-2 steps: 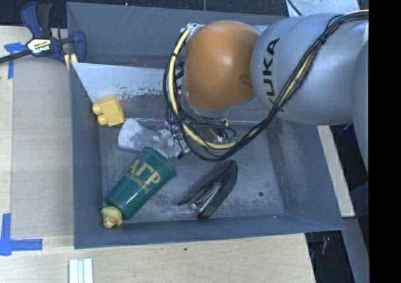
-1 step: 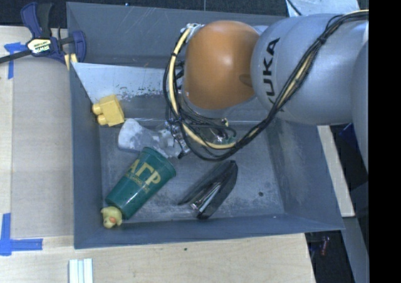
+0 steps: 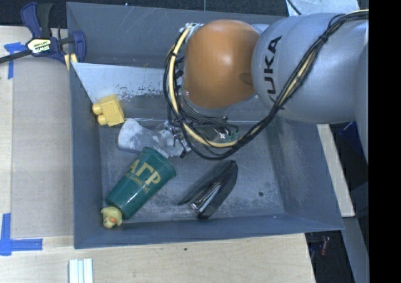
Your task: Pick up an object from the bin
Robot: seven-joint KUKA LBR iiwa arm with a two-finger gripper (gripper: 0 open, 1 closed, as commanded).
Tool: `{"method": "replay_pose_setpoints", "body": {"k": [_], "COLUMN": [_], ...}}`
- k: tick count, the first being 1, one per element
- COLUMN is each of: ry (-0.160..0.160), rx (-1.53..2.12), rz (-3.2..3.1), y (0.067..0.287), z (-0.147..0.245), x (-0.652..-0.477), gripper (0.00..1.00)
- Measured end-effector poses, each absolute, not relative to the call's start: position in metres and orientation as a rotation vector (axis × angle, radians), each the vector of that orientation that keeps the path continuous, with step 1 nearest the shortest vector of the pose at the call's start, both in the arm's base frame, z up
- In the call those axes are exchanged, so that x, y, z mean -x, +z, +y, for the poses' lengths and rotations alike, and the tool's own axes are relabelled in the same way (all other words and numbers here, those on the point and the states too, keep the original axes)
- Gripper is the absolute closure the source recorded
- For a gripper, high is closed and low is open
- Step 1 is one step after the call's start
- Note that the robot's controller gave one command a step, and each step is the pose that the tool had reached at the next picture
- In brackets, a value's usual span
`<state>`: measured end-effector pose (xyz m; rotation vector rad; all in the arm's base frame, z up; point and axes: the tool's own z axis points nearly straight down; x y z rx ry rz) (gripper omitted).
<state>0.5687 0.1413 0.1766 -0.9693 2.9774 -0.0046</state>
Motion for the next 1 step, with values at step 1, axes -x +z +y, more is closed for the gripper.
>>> {"method": "replay_pose_setpoints", "body": {"k": [1], "ry": [-0.009], "rx": [1.146], "rz": [2.922], "y": [0.1866], "z": [0.1542], "x": [-0.5712], "gripper": [1.00]}}
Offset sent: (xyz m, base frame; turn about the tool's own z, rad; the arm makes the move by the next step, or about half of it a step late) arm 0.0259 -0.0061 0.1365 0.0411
